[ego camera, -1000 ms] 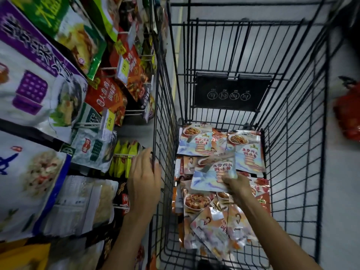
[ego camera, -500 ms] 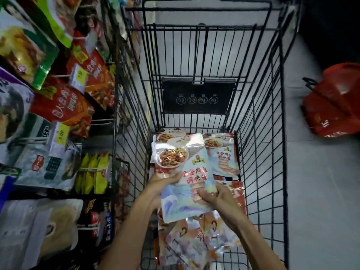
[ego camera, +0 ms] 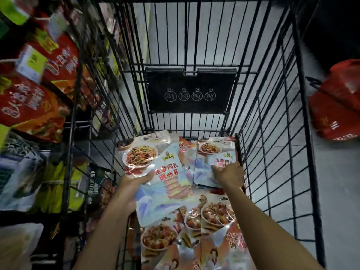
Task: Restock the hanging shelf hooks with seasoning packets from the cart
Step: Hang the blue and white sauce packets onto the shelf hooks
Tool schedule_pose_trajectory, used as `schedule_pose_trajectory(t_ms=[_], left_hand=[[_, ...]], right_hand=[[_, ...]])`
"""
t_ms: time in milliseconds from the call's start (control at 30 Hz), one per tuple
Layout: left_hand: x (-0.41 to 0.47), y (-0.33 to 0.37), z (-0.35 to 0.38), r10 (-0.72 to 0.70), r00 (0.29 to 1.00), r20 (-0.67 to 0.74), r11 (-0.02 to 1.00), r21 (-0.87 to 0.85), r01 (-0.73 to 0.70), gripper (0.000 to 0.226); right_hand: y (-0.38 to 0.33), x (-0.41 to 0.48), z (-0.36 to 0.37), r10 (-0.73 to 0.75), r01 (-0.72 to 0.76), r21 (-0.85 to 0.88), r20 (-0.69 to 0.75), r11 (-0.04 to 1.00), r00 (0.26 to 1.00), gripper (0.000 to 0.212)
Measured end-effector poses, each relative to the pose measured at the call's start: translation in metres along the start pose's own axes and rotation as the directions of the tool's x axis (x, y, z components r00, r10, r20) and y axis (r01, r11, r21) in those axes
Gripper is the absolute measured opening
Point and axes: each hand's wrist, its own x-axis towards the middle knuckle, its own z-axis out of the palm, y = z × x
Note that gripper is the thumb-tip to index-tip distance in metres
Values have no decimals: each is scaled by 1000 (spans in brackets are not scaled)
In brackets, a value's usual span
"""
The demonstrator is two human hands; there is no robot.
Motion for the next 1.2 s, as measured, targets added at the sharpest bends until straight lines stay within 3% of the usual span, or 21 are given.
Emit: schedule_pose_trajectory(t_ms=[133,200,267,333,433,600,733,833,967,1100,1200], left_hand=[[-3,0,-9,16,999,-47,1000,18,-15,28],[-7,0,-10,12,998,-64,1000,19,-11,33],[-11,0,-10,5,997,-76,1000,23,-3,36],[-14,0,-10,-1,997,-80,1000,10,2,37],[-19,1,-11,2,996,-91,1000,1,-2,36],[-36,4,-12,19,992,-126,999,53,-13,31],[-67,17,-3,124,980,-159,986,132,-104,22],[-105,33,5,211,962,-176,969,164,-183,18],[-173,58,4,342,932,-123,932,171,-320,21],[-255,82,-5,494,862,-117,866,150,-476,26],[-317,91,-16,567,805,-171,823,130,-552,24]], right_hand=[[-12,7,-4,61,-56,103,-49,993,997,96],[-13,9,-8,94,-105,332,47,937,994,64],[-11,6,-14,134,-228,541,208,809,969,26],[-9,6,-18,154,-361,618,363,699,919,15],[-8,1,-21,115,-462,611,519,643,847,36],[-2,-21,-30,96,-435,647,490,626,866,25],[10,-55,-54,66,-369,708,417,602,907,9],[18,-92,-85,-36,-356,752,449,555,893,17],[22,-138,-135,-217,-186,815,353,548,910,28],[17,-181,-191,-457,-12,843,303,537,836,22],[14,-212,-229,-598,87,817,340,570,725,41]])
